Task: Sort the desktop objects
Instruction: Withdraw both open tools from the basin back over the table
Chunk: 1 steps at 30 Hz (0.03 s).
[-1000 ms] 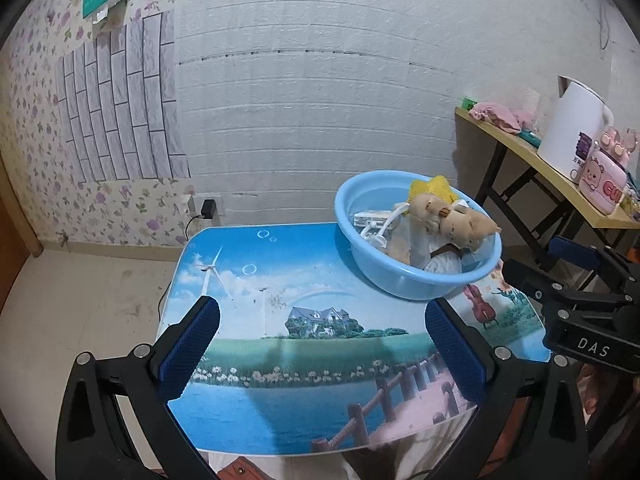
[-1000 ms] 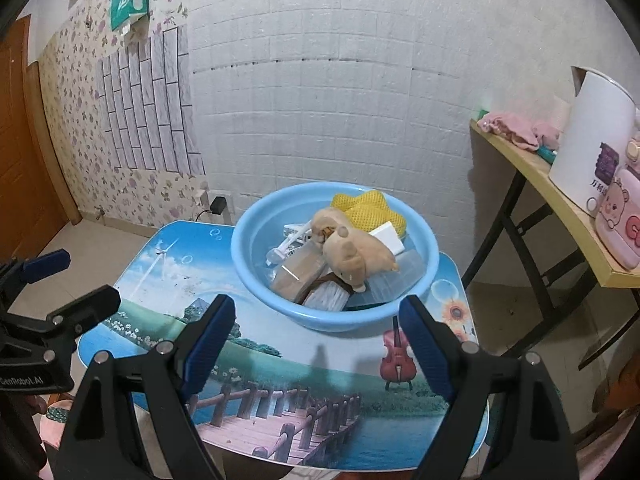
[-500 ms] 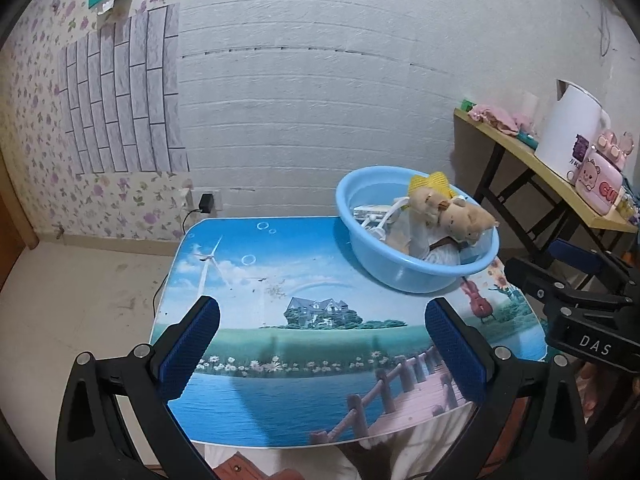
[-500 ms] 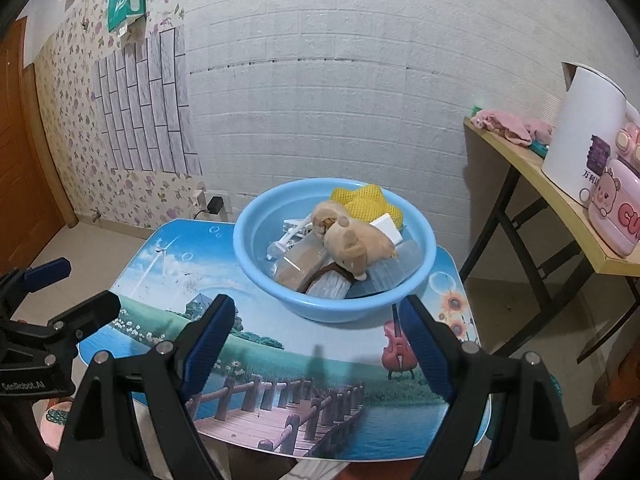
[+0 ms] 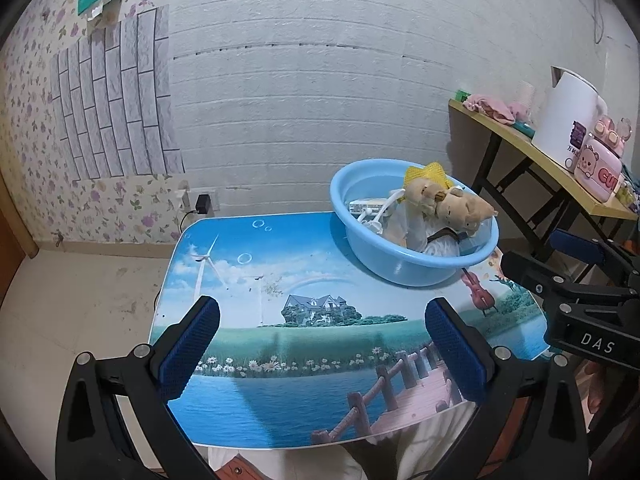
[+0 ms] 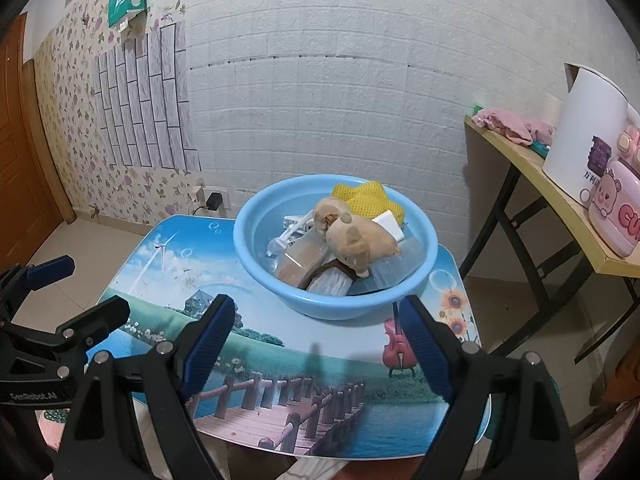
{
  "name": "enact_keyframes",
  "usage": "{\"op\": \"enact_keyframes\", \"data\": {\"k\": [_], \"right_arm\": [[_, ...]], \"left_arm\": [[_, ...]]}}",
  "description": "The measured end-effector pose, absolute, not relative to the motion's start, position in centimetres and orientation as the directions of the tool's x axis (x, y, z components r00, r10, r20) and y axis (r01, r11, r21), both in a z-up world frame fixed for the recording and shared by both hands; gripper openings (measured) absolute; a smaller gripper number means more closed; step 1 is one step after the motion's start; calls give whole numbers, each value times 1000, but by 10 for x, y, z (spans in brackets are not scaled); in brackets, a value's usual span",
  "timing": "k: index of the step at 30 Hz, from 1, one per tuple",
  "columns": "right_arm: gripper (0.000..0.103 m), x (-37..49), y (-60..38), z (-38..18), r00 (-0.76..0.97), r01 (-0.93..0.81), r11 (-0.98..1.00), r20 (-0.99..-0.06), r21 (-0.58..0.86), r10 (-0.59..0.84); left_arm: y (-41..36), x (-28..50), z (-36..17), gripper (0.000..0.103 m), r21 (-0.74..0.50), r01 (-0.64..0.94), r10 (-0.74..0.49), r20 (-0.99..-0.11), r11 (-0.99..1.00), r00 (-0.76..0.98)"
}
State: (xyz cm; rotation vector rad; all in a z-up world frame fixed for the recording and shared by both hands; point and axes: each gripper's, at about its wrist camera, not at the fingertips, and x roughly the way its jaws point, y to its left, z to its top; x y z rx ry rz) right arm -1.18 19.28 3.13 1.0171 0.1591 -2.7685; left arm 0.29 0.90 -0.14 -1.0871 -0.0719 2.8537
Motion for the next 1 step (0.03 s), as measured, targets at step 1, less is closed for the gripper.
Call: {"op": "enact_keyframes", "data": {"k": [1], "right_arm": [[85, -12, 193, 31, -746, 211, -977, -651, -35, -138]], "left_arm": [[9, 3, -1, 103, -75, -62, 96, -662, -995, -744]]}}
